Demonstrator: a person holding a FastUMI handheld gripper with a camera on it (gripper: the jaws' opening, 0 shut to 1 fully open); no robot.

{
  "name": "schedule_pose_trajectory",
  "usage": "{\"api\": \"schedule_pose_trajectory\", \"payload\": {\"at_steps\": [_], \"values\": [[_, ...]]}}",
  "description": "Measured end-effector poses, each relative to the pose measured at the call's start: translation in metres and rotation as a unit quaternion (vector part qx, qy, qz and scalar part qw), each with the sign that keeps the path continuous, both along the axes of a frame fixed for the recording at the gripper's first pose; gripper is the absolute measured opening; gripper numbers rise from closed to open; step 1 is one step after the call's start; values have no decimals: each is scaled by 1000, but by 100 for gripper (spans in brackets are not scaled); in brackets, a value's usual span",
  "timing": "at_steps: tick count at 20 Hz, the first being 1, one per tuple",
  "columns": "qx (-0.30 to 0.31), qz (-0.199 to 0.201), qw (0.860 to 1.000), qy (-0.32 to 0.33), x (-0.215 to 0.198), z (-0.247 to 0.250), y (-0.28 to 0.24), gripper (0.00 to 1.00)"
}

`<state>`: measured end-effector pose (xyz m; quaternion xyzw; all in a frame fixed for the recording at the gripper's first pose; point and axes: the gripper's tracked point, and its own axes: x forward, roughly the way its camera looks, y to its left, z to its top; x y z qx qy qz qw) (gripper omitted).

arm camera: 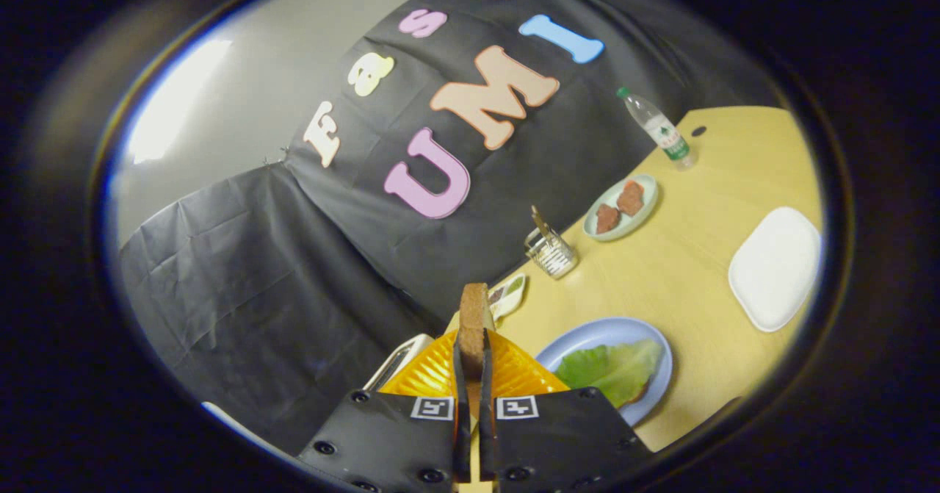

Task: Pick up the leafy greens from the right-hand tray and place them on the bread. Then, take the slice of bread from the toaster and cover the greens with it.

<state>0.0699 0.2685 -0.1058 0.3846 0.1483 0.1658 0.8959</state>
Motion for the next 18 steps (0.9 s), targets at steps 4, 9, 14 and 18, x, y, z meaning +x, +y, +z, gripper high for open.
{"api": "schedule_pose_trajectory", "payload": {"at_steps": [4,9,14,18], "values": [[22,13,998,50,7,-57,0,7],[-44,-13,996,76,13,-96,-23,7],[-107,-15,990,88,17,-114,-37,12],[-167,-26,983,79,19,-113,-52,31]]}}
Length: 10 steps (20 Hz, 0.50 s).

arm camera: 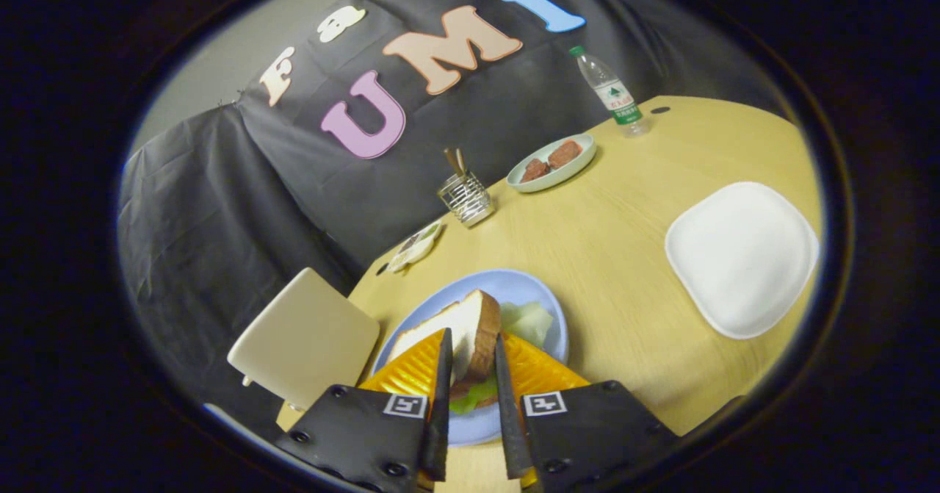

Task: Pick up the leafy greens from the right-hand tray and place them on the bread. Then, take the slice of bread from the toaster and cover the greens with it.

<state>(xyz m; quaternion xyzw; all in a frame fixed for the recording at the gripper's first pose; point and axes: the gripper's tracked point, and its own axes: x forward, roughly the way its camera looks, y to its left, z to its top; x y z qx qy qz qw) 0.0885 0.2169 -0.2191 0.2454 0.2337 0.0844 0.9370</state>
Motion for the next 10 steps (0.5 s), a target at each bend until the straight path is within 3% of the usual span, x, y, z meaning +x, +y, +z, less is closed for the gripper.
{"api": "schedule_pose_trajectory", "payload": {"at_steps": [4,10], "values": [[-87,-3,996,-6,-2,-1,-13,52],[-105,2,994,-26,-6,12,-22,92]]}}
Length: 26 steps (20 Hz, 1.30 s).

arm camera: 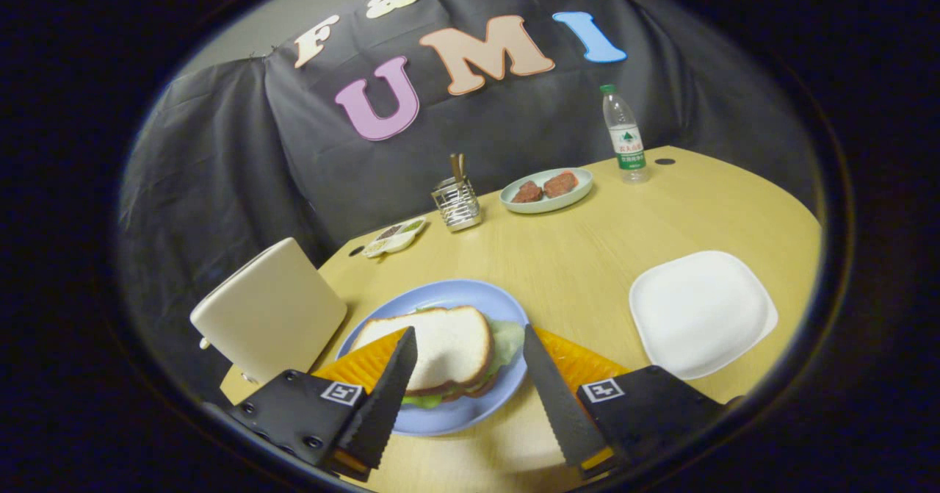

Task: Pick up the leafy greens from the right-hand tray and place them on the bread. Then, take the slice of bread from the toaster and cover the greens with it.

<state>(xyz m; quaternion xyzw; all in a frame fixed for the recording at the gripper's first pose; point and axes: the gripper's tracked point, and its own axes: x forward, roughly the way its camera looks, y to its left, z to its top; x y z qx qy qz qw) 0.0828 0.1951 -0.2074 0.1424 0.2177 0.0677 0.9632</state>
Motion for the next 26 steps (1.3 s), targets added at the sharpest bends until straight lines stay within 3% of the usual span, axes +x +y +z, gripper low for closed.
{"api": "schedule_pose_trajectory", "payload": {"at_steps": [8,13,22,26], "values": [[-30,-9,999,-41,-6,31,-37,93],[-69,-14,991,-115,-6,99,-70,93],[-162,-27,963,-212,-9,218,-122,93],[-139,-16,966,-219,-15,214,-130,93]]}}
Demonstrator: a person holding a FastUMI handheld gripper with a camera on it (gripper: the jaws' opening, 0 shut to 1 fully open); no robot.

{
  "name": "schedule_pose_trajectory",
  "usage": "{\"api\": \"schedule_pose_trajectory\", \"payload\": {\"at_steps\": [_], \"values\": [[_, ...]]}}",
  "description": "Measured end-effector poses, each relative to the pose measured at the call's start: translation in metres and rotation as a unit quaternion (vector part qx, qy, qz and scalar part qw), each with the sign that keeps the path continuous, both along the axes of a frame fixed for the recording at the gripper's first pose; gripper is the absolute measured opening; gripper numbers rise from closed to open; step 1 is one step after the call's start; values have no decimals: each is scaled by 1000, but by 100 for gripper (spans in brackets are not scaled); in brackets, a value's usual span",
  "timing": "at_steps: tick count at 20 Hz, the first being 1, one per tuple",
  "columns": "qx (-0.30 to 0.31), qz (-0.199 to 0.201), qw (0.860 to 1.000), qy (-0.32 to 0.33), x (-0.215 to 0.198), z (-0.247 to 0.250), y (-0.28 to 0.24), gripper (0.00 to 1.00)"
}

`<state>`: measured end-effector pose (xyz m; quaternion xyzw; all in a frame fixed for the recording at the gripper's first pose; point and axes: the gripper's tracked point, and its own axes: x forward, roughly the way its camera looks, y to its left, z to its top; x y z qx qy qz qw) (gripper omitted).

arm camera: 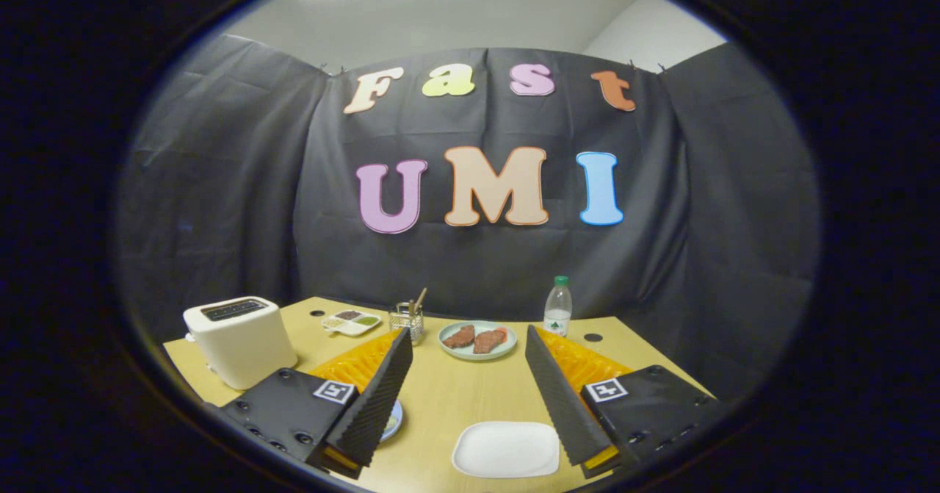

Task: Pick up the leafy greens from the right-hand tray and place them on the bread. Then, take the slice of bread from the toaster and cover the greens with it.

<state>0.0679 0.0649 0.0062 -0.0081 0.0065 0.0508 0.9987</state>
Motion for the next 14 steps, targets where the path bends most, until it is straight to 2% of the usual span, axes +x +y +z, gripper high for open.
{"api": "schedule_pose_trajectory", "payload": {"at_steps": [4,6,9,14], "values": [[-22,-26,999,16,-4,-24,-31,93],[-10,-37,999,15,-10,-25,-41,93],[23,-32,999,8,-16,-26,-47,93],[8,-64,998,12,-21,-32,-70,93]]}}
